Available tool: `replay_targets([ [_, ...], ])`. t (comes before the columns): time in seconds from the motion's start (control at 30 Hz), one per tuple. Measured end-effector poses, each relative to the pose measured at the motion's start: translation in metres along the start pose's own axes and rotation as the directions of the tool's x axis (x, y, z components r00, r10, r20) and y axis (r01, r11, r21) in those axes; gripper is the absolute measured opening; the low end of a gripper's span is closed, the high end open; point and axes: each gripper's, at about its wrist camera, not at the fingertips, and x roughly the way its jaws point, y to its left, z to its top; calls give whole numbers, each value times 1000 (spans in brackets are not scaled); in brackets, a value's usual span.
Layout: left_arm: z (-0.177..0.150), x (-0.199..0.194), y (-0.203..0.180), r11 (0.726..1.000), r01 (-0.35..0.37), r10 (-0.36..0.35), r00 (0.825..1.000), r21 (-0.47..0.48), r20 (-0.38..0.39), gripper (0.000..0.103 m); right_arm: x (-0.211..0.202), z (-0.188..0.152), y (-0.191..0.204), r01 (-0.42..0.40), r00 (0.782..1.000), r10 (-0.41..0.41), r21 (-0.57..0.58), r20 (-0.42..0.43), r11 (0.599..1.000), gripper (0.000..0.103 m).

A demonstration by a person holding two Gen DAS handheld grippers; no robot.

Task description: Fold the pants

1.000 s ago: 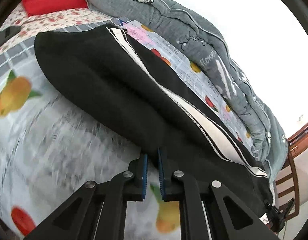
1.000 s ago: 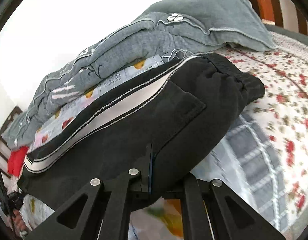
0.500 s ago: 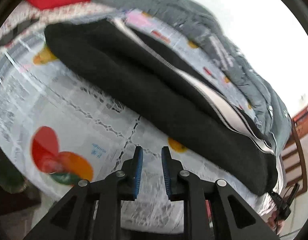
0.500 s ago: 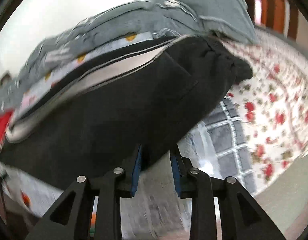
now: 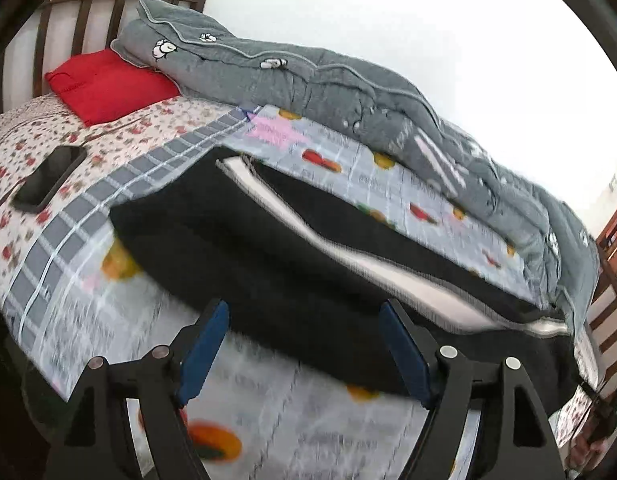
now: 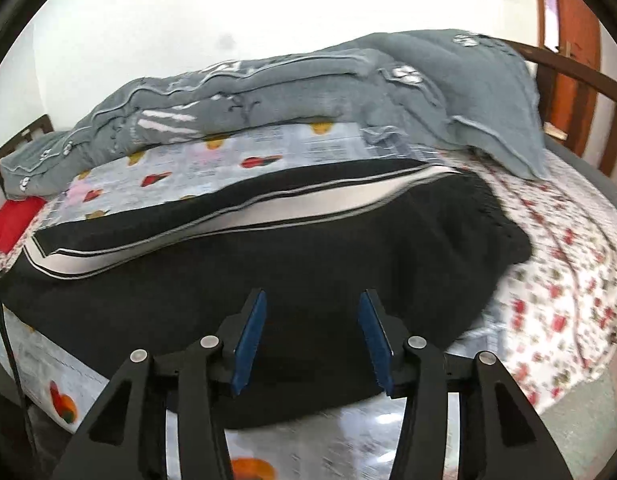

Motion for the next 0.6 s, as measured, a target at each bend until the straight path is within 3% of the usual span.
replay_targets([
  [0.13, 31, 32, 8, 1000, 3, -3, 999, 3, -50, 73, 21, 10, 25, -18, 1000, 18, -32, -3, 999, 48],
  [0.17, 41, 42, 10, 1000, 3, -2, 998, 15, -60, 67, 25, 11, 29, -19, 1000, 18, -34, -4, 999, 48],
  [0.37, 79, 97, 19, 995, -25, 37, 991, 97, -126, 64, 51, 24, 41, -15, 1000, 15, 5, 10, 1000, 48],
  [0.47, 92, 119, 19, 986, -15, 37, 990, 164, -133, 56, 64, 30, 47, -18, 1000, 18, 31, 6, 999, 48],
  [0.6, 114, 159, 26, 965, -73, 121, 977, 253, -178, 56, 75, 37, 54, -26, 1000, 26, 35, -2, 999, 48],
])
